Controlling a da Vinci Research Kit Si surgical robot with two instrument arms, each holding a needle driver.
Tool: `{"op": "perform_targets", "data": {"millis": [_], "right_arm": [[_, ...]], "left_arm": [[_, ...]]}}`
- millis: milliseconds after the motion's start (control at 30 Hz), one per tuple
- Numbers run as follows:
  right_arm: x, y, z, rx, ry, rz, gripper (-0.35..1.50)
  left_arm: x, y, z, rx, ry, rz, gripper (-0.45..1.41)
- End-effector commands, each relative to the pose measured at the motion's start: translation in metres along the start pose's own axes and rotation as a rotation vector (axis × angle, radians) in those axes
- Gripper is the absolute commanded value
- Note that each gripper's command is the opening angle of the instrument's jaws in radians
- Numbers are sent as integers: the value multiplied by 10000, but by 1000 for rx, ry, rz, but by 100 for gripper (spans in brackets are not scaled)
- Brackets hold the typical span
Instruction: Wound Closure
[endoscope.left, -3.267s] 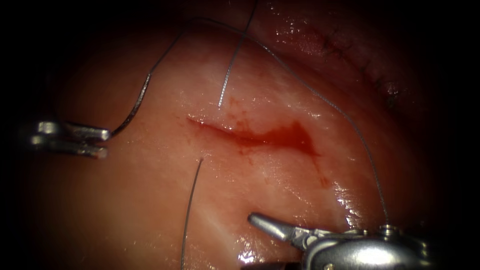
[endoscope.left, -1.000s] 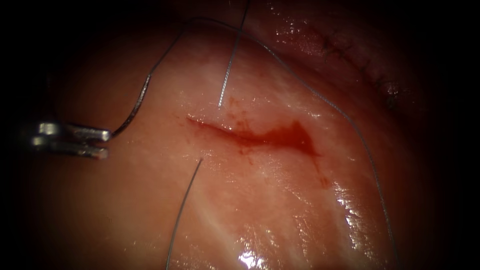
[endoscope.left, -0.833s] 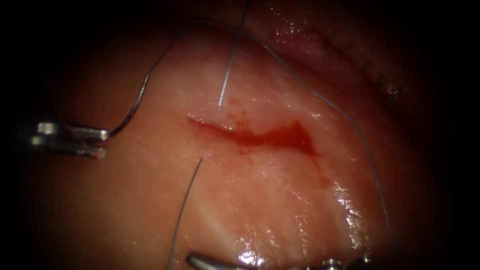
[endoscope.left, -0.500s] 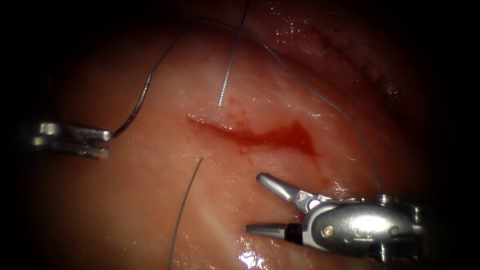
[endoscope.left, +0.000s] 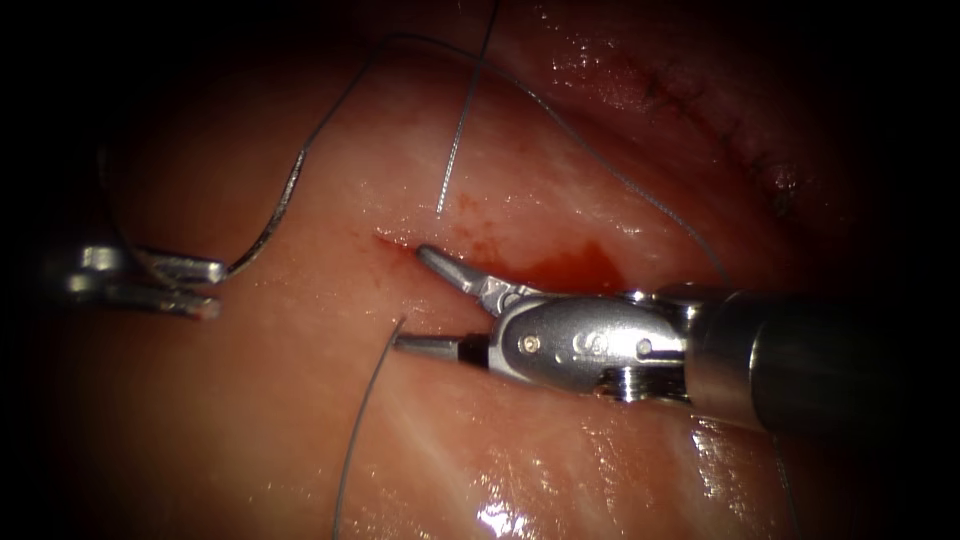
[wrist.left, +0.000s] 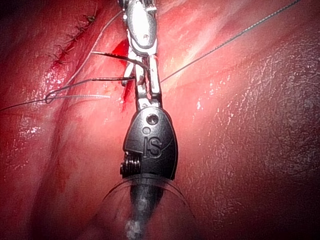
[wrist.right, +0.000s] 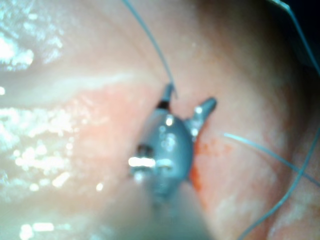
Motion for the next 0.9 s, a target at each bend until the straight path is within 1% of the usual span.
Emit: {"op": "perform_targets", "data": {"millis": [33,200,333,400,433,467,500,533,567,600,767,800,900], "right_arm": [[-5,-7,7,11,-3,-1,111],[3,-7,5,22,7,3,109],[6,-10,10,29,15,3,108],[7,-14,17,31,19,0,99],[6,-14,19,32,21,0,91],[6,-14,20,34,23,-1,78],[6,-13,21,37,26,-2,52],[6,-12,21,40,29,4,19],[6,-10,20,46,29,10,-28],[5,-8,18,58,24,9,-35],[3,-4,9,83,17,10,-35],[6,-8,3,94,17,14,-35],[18,-16,-3,104,26,14,-35]], "left_arm": [[-8,5,4,-1,1,-3,-45],[-8,5,3,-2,2,-4,-45],[-8,5,3,-2,2,-4,-45],[-8,5,3,-2,2,-4,-45],[-8,5,3,-2,2,-4,-45],[-8,5,3,-2,2,-4,-45],[-8,5,2,-2,2,-4,-45],[-8,5,2,-2,2,-4,-45],[-8,5,2,-3,2,-4,-45],[-8,5,1,-3,2,-4,-45],[-8,4,0,-2,1,-4,-45],[-7,4,0,0,-2,-5,-45],[-8,4,0,1,-2,-5,-45]]}}
